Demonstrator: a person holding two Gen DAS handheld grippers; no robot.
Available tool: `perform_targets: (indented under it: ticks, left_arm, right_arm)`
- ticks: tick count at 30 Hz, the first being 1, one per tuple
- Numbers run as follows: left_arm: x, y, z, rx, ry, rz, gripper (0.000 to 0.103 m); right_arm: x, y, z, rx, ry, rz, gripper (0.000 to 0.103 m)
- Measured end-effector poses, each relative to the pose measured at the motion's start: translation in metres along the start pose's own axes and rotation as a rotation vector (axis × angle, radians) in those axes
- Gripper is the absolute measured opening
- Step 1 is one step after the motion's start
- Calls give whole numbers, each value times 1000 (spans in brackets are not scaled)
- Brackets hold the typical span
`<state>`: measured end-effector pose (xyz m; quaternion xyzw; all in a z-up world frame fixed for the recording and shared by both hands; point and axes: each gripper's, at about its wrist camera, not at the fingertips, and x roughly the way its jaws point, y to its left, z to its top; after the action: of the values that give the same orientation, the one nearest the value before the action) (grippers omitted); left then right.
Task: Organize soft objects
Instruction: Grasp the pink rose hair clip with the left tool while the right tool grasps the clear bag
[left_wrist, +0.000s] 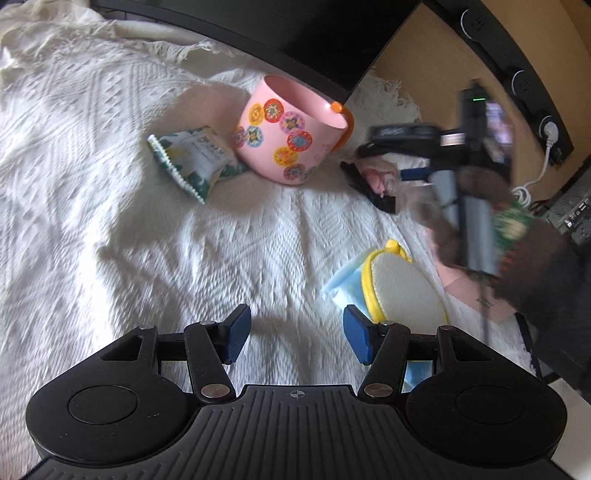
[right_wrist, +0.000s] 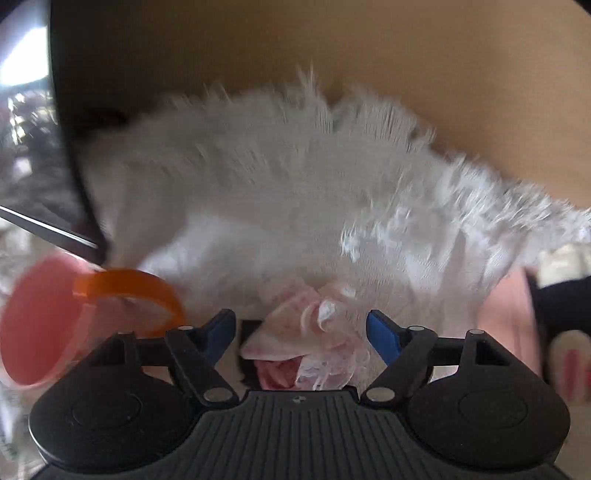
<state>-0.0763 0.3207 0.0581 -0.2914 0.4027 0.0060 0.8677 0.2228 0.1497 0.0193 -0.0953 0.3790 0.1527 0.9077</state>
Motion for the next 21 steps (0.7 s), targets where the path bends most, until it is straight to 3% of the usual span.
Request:
perform_targets:
  ticks: [1, 3, 6, 13, 16, 19, 20, 21]
  left_arm:
    - [-3, 1, -1, 0, -2, -2, 60]
    - [-6, 3, -4, -2, -5, -5, 60]
    - [-6, 5, -1, -23, -21, -23, 60]
    - [17, -38, 27, 82, -41, -68, 60]
    - [38, -65, 46, 148, -32, -74, 60]
    - [65, -82, 70, 129, -17, -53, 60]
    - [75, -86, 79, 105, -13, -51, 60]
    - [83, -87, 86, 85, -9, -52, 60]
  right_arm:
    - [3, -2, 0, 6, 22, 14, 45]
    - [-11, -4, -4, 4, 16, 75, 28]
    - [-57, -7, -18, -42, -29, 142, 17]
    - [-163, -39, -92, -120, -31, 123, 17]
    - [-184, -55, -129, -153, -32, 36, 17]
    - [-203, -76, -166, -155, -44, -61, 18]
    - [-209, -82, -174, -138, -47, -70, 20]
    - [-212, -91, -179, -115, -49, -69, 31]
